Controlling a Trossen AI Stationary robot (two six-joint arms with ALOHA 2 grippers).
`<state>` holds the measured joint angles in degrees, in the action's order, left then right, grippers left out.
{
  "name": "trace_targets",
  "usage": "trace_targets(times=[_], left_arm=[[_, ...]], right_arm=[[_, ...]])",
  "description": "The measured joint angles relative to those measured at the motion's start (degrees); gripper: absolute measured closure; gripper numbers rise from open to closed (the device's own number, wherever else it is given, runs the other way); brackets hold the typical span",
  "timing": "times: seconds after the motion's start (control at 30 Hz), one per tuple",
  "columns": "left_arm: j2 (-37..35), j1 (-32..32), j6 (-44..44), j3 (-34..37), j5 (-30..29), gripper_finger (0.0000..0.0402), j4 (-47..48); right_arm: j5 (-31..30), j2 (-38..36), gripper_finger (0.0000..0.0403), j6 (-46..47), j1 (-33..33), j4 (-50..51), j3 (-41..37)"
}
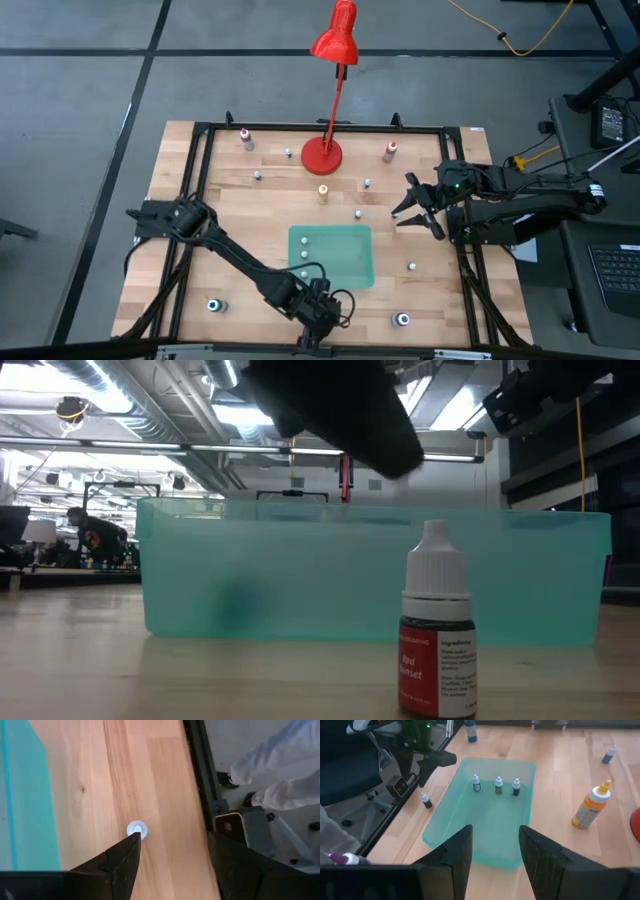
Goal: Pick & Place food coloring
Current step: Put the small black food coloring bottle into the blue bin
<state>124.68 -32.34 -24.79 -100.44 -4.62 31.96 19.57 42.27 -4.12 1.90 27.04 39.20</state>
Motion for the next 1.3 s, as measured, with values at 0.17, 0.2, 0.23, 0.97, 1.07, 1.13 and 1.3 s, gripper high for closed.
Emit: trace_targets(times=[0.17,0.2,0.23,0.97,1.07,1.13,1.3], left_arm=[[0.9,0.15,0.03,0.02,-4.59,0.0175,0.05],[0.9,0.17,0.05,0.02,-5.46,0.0175,0.17],[0.9,0.19,0.05,0.02,-6.22,0.0175,0.17],[3.55,1.09,1.95,0.54,-4.82,0.0176,-1.14],[3.83,1.11,1.98,0.63,-4.54,0.0176,-0.91],[4.32,1.11,1.62,0.52,-4.59,0.0176,-1.84],[5.58,1.09,1.13,0.63,-4.46,0.0176,-4.31]], right_arm=[[0.0,-0.01,0.024,0.0,0.01,1.91,0.0],[0.0,0.0,0.024,0.0,-0.01,2.21,0.0],[0.0,0.01,0.024,0.0,0.0,2.3,0.0],[-0.02,0.01,0.024,-0.66,0.01,2.47,0.0],[-0.02,-0.01,0.024,-0.63,0.01,2.48,0.0],[-0.02,-0.01,0.024,-0.61,0.0,2.48,0.0],[-0.02,-0.01,0.024,-0.57,0.01,2.48,0.0]])
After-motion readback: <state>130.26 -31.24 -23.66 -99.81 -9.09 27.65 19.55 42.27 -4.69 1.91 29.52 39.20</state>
